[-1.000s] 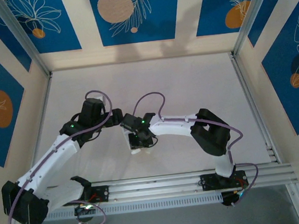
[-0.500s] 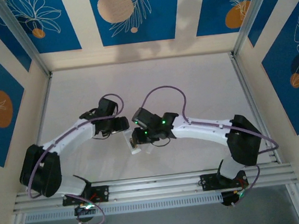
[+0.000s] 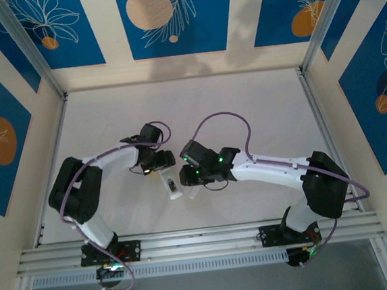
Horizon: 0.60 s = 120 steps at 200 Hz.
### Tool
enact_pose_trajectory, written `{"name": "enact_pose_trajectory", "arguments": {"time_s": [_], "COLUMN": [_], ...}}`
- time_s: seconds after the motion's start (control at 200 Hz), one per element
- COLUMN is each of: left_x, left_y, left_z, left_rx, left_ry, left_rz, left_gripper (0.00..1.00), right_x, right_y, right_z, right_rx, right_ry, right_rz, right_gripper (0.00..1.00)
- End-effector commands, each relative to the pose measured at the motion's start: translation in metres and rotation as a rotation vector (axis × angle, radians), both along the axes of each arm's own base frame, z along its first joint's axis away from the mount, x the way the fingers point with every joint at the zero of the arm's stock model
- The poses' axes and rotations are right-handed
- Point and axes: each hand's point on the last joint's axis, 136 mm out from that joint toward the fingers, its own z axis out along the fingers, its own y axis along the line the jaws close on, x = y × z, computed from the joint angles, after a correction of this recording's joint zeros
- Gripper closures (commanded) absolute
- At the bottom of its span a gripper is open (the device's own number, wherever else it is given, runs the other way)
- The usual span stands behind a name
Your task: Load the batteries into the remote control
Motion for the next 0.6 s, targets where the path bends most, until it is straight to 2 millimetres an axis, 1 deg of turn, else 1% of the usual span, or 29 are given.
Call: {"name": "enact_pose_trajectory", "arguments": {"time_s": [0.0, 0.065, 0.115, 0.36, 0.43, 0.595], "left_x": [0.012, 0.015, 0.016, 0.017, 0.016, 0.009], "left_y": [0.006, 0.014, 0.015, -0.002, -0.004, 0.003], "left_z": [0.003, 0.003, 0.002, -0.008, -0.01, -0.014], "left_rx": [0.075, 0.13, 0.142, 0.065, 0.063, 0.188], "left_ry": [-0.015, -0.02, -0.021, 0.02, 0.033, 0.079], "left_rz": [0.015, 0.021, 0.019, 0.006, 0.006, -0.019], "left_gripper": [0.32, 0.34, 0.34, 0.34, 0.35, 0.4], "right_x": [0.003, 0.003, 0.003, 0.003, 0.002, 0.001], "right_y": [-0.007, -0.008, -0.008, -0.006, -0.006, -0.006], "right_z": [0.006, 0.006, 0.006, 0.005, 0.004, 0.002], "right_rx": [0.007, 0.006, 0.007, 0.014, 0.014, 0.012], "right_ry": [-0.032, -0.034, -0.035, -0.032, -0.028, -0.032], "right_rz": [-0.012, -0.015, -0.014, -0.015, -0.014, -0.015], "right_gripper": [0.68, 0.67, 0.67, 0.68, 0.68, 0.68]}}
